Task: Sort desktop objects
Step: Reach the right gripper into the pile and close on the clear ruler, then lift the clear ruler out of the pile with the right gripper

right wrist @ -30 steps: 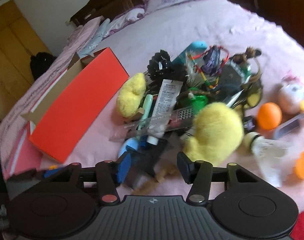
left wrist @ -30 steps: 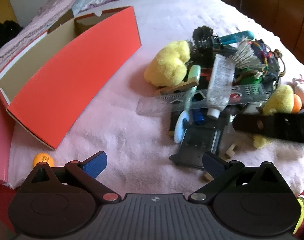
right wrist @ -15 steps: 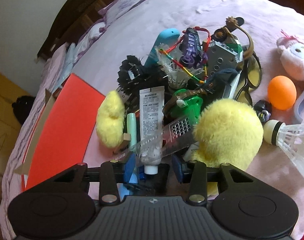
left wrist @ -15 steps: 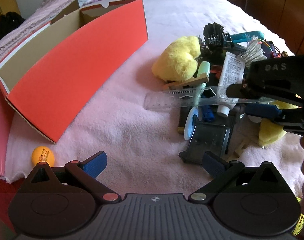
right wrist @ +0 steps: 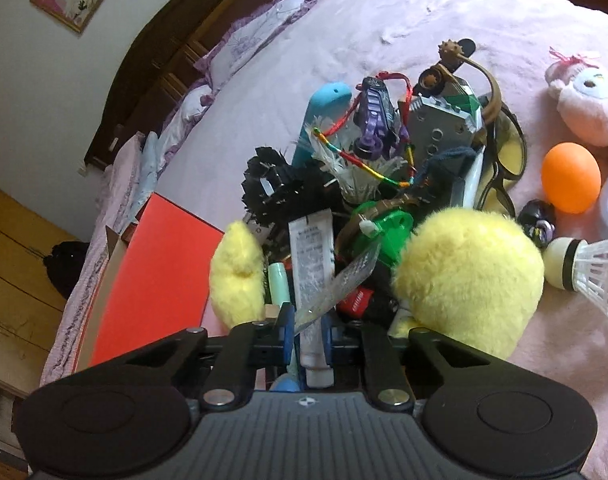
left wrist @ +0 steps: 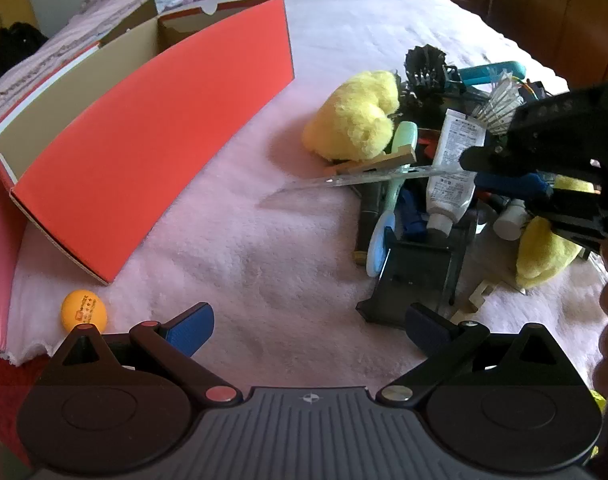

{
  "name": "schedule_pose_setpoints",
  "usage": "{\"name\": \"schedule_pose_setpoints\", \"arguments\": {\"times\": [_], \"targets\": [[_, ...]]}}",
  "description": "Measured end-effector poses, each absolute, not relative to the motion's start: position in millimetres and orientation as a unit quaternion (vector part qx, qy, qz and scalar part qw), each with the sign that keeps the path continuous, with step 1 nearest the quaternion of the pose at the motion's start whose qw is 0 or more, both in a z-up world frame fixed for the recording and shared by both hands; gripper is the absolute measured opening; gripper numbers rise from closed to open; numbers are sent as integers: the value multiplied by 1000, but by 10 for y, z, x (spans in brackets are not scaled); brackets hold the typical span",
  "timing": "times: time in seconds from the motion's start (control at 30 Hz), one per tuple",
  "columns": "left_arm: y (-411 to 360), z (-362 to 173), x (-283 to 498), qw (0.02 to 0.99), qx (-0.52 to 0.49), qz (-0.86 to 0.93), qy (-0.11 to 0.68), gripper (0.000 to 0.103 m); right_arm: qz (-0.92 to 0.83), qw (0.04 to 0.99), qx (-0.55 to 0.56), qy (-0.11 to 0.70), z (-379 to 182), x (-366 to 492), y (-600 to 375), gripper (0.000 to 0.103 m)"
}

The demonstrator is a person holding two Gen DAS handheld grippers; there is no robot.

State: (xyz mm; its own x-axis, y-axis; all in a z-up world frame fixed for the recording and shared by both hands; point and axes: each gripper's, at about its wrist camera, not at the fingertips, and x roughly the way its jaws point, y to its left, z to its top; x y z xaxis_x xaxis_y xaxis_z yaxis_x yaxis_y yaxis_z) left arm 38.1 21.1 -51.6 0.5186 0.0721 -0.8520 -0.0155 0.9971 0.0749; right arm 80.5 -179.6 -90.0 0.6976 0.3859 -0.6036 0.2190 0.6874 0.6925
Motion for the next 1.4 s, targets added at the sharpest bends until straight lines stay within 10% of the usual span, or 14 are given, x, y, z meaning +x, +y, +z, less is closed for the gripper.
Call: {"name": "schedule_pose_setpoints", "arguments": {"times": [0.37, 1.1, 1.4], "targets": [[285, -489, 381, 873, 17, 33, 486, 103, 2, 819, 432, 377, -938, 899, -1775, 10], [219, -407, 282, 887, 35, 14, 461, 103, 135, 959, 47, 244, 486, -106, -1662, 2], [173, -410, 241, 887, 42, 6, 459, 103, 144, 946, 40, 289, 243, -58, -1564, 3]]}}
